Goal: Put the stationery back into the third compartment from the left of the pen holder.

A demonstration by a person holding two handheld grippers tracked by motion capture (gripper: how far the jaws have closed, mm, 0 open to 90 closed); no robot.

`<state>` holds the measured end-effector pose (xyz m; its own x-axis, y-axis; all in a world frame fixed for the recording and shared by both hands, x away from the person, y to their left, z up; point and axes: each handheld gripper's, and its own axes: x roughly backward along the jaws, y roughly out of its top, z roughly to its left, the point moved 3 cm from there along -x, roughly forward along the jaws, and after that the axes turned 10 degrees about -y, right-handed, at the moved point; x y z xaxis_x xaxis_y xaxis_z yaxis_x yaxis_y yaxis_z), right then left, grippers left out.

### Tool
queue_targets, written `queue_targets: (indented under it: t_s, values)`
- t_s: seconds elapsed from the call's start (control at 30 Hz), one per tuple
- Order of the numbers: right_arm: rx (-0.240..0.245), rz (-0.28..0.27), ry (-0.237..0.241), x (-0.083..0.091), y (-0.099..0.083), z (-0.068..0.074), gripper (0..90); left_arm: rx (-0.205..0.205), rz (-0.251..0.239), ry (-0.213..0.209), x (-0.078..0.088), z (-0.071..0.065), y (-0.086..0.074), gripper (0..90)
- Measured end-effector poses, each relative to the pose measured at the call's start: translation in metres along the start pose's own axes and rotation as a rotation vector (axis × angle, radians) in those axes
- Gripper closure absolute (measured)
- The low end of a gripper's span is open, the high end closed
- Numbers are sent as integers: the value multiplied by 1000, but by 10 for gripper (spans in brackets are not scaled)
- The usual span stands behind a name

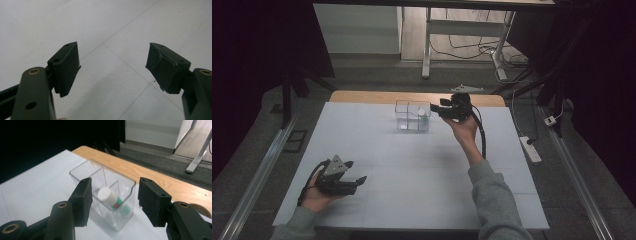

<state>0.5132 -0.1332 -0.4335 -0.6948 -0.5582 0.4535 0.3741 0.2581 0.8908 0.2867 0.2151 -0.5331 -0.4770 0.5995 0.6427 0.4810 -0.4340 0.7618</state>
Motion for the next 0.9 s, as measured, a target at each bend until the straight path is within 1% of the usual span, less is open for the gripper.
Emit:
queue_targets:
  t_s: [0.07, 0.17, 0.2, 0.27, 0.43, 0.6, 0.7, 0.77, 0.9]
  values:
    - [8, 0, 6, 5, -5, -2, 438, 4, -1, 1, 0, 1, 0, 264]
    - [6, 6, 7, 14, -14, -5, 437, 6, -1, 4, 0, 1, 0, 264]
    - [2, 10, 11, 17, -18, -5, 436, 6, -2, 5, 0, 2, 0, 264]
    - [8, 21, 13, 24, -26, -6, 434, 9, -3, 6, 0, 2, 0, 264]
    - [25, 40, 18, 44, -44, -5, 433, 16, -8, 6, 0, 4, 0, 264]
    - [54, 63, 19, 63, -59, -2, 429, 17, -6, 6, -2, 6, 0, 264]
    - [53, 69, 30, 72, -66, 0, 428, 20, -4, 7, -2, 7, 1, 264]
    - [50, 82, 40, 77, -72, 0, 425, 21, -2, 7, -3, 8, 0, 264]
    - [56, 99, 42, 87, -86, 0, 421, 23, 0, 10, -3, 8, 0, 264]
